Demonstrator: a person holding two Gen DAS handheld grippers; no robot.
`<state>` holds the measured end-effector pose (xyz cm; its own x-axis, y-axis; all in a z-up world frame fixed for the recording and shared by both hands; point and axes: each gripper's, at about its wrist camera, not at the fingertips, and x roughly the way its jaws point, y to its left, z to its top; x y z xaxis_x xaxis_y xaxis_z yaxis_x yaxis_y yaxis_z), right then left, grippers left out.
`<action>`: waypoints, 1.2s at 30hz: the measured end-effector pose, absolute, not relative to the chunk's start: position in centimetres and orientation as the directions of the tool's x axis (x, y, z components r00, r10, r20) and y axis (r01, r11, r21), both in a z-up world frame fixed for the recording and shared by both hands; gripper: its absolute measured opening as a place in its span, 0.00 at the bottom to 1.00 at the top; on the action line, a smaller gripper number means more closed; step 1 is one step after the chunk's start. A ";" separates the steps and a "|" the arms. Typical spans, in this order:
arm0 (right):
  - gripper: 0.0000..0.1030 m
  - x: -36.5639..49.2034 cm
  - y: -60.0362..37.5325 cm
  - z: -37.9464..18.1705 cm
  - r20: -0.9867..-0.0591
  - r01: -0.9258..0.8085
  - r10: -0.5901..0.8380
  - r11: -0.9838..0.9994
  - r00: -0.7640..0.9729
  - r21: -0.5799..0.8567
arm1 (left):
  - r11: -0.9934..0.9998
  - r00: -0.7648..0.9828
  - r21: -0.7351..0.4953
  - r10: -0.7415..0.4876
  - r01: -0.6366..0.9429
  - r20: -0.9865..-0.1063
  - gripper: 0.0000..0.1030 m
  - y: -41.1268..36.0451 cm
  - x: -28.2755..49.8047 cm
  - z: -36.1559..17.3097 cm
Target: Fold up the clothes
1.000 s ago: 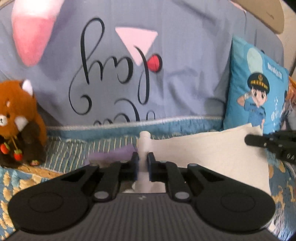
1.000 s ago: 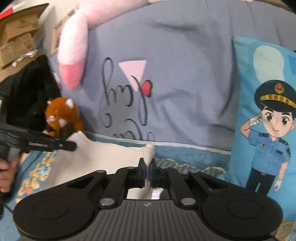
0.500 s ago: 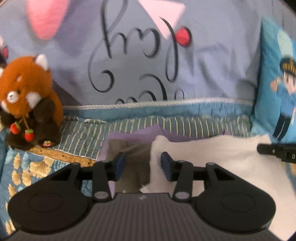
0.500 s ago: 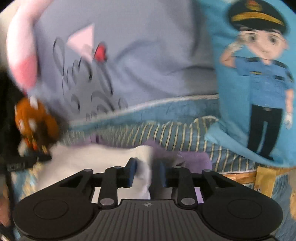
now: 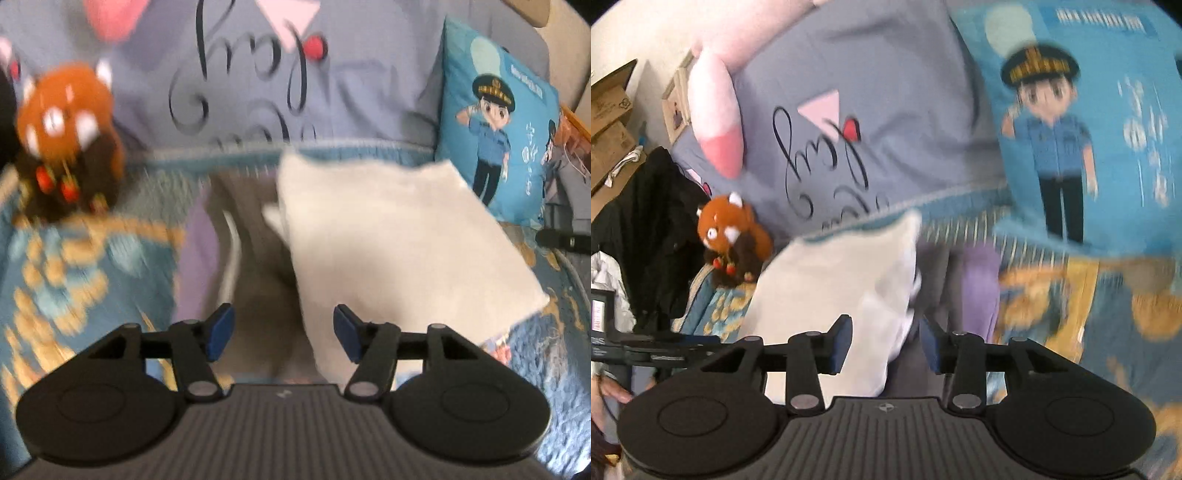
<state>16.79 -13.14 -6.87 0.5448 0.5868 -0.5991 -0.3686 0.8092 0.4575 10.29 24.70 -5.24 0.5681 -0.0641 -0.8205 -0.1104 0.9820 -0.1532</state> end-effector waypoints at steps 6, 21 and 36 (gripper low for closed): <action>0.36 16.3 -12.2 -10.4 -0.664 -0.286 0.567 0.822 0.488 0.492 | 0.960 0.538 -0.217 -0.091 -0.176 -0.838 0.64 24.6 10.1 -8.5; 0.79 11.5 -10.7 -5.6 -0.690 -0.299 0.329 0.939 0.645 0.168 | 0.954 0.550 0.230 0.298 -0.191 -0.780 0.89 20.7 7.8 -5.0; 0.98 1.8 -8.5 1.6 -0.601 -0.378 0.285 0.925 0.747 -0.031 | 0.972 0.668 0.165 0.233 -0.164 -0.706 1.00 12.8 -2.6 3.6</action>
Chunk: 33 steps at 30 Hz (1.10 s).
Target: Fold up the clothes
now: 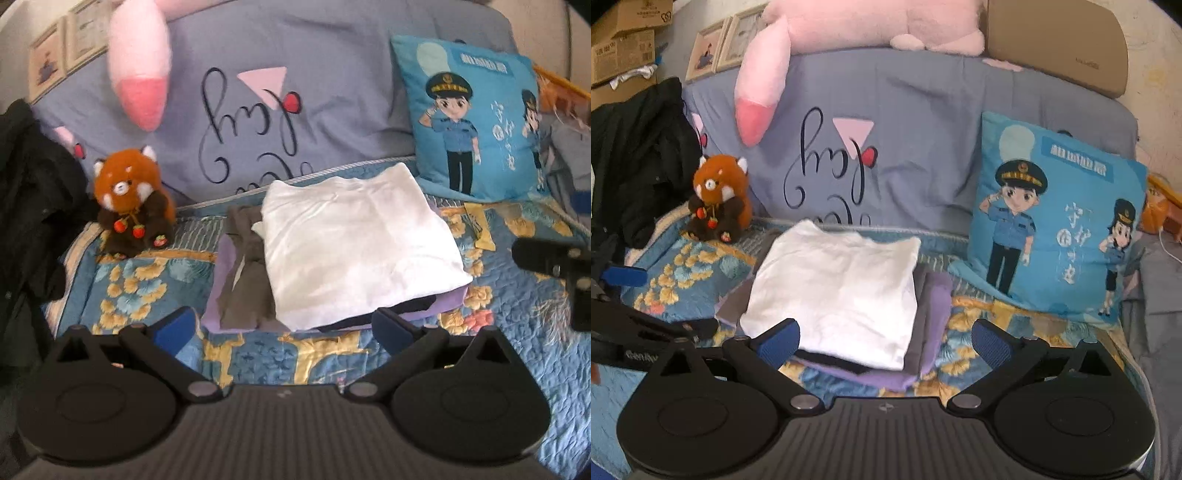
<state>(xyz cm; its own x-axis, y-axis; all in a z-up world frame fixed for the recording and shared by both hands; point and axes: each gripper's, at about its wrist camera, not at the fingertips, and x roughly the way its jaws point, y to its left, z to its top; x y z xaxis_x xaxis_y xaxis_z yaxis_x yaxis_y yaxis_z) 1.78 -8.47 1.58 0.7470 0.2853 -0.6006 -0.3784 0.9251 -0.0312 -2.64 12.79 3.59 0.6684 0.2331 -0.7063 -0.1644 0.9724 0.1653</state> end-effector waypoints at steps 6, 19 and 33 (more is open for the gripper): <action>1.00 0.4 -8.4 0.9 -0.599 -0.386 0.310 0.922 0.739 0.001 | 0.957 0.625 0.143 0.273 -0.251 -0.731 1.00 13.5 -4.2 3.8; 1.00 -0.5 -6.9 -0.2 -0.649 -0.356 0.250 0.934 0.719 -0.034 | 0.941 0.626 0.161 0.319 -0.297 -0.711 1.00 14.0 -5.9 4.4; 1.00 -3.1 -7.6 1.0 -0.640 -0.308 0.220 0.951 0.736 -0.027 | 0.934 0.639 0.142 0.329 -0.327 -0.696 1.00 13.0 -9.1 5.8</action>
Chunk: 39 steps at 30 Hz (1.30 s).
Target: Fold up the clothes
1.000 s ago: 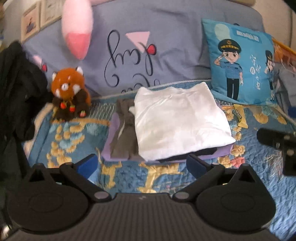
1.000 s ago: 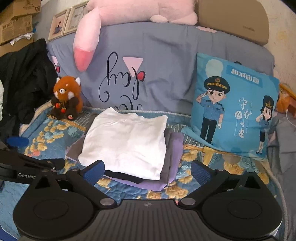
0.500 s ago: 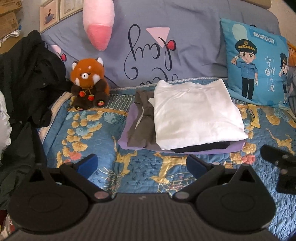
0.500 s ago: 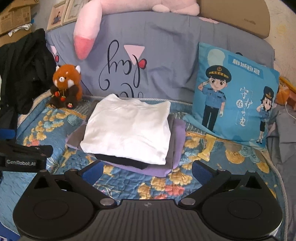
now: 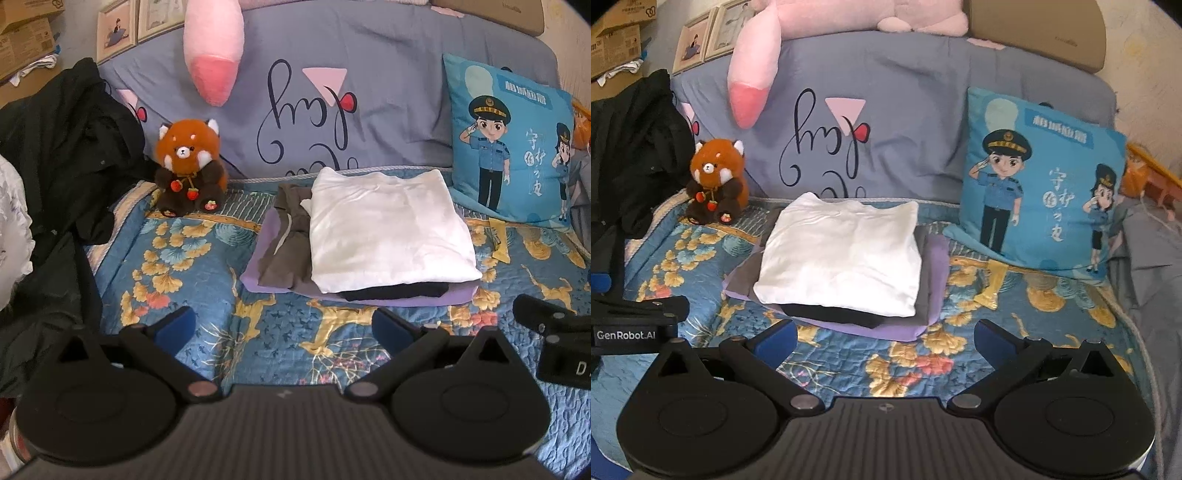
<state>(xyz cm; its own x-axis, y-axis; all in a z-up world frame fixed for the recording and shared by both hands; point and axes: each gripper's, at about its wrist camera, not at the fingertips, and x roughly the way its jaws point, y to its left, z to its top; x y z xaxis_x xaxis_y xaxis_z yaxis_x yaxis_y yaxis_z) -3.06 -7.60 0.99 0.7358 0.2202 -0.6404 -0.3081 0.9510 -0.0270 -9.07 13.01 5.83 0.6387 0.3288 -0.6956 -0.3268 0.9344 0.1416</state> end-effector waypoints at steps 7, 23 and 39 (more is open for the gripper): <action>1.00 -4.3 -7.8 1.7 -0.619 -0.315 0.238 0.949 0.748 -0.016 | 0.937 0.643 0.142 0.325 -0.320 -0.694 1.00 12.3 -10.1 5.9; 1.00 -4.6 -8.4 2.8 -0.590 -0.286 0.250 0.958 0.768 0.034 | 0.944 0.649 0.121 0.300 -0.306 -0.699 1.00 12.1 -10.0 6.2; 1.00 -4.6 -8.6 2.5 -0.575 -0.241 0.191 0.971 0.795 -0.011 | 0.944 0.730 0.104 0.309 -0.313 -0.609 1.00 11.4 -10.8 6.4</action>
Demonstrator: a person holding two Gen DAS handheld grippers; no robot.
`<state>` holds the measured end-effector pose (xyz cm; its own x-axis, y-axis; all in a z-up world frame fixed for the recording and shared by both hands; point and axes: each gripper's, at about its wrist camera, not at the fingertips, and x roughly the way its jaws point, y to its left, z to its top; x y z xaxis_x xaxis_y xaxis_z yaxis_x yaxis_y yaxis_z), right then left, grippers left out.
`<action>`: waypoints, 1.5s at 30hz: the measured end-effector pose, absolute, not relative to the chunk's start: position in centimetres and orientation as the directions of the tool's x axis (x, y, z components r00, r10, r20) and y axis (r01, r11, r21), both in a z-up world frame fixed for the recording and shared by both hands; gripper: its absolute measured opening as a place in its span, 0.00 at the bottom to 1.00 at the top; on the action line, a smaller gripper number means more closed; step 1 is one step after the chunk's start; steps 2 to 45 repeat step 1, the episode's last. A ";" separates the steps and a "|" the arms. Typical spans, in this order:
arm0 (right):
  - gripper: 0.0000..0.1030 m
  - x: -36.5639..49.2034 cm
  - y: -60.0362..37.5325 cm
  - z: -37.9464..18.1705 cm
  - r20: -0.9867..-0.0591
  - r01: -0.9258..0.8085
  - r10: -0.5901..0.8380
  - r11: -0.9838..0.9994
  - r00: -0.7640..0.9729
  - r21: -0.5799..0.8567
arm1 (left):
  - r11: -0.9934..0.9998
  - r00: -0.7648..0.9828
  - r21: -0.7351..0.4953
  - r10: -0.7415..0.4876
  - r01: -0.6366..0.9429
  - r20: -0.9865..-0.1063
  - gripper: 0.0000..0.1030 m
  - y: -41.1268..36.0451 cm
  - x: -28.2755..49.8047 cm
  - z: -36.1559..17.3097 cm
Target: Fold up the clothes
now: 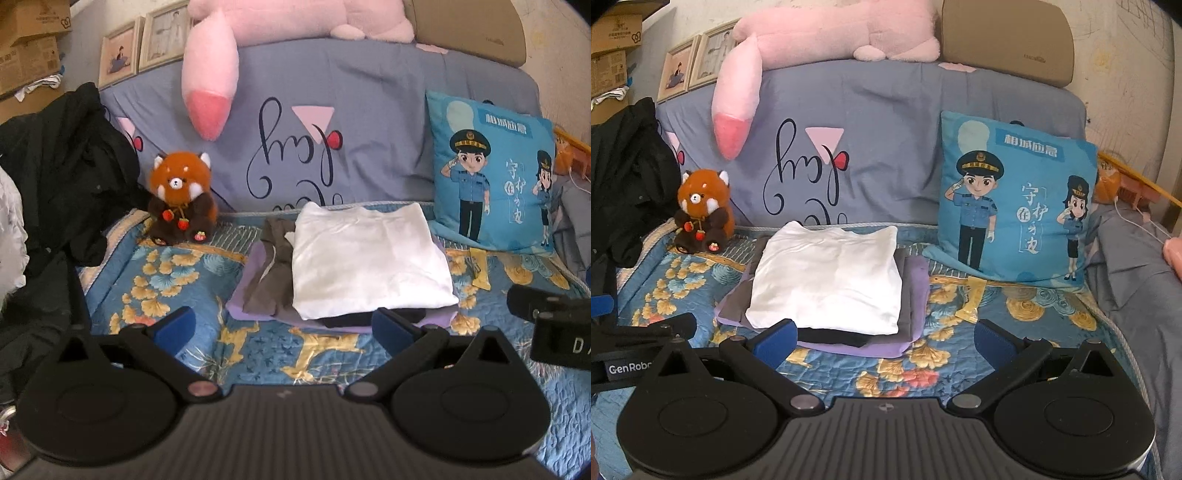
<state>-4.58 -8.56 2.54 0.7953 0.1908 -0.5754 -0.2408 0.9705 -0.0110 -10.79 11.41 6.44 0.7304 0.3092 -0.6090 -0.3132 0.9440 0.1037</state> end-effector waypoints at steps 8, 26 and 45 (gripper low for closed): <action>1.00 -4.7 -8.5 2.6 -0.574 -0.239 0.188 0.971 0.797 -0.014 | 0.944 0.729 0.104 0.310 -0.314 -0.610 1.00 11.4 -10.8 6.5; 1.00 -4.7 -8.5 2.6 -0.574 -0.239 0.188 0.971 0.797 -0.014 | 0.944 0.729 0.104 0.310 -0.314 -0.610 1.00 11.4 -10.8 6.5; 1.00 -4.7 -8.5 2.6 -0.574 -0.239 0.188 0.971 0.797 -0.014 | 0.944 0.729 0.104 0.310 -0.314 -0.610 1.00 11.4 -10.8 6.5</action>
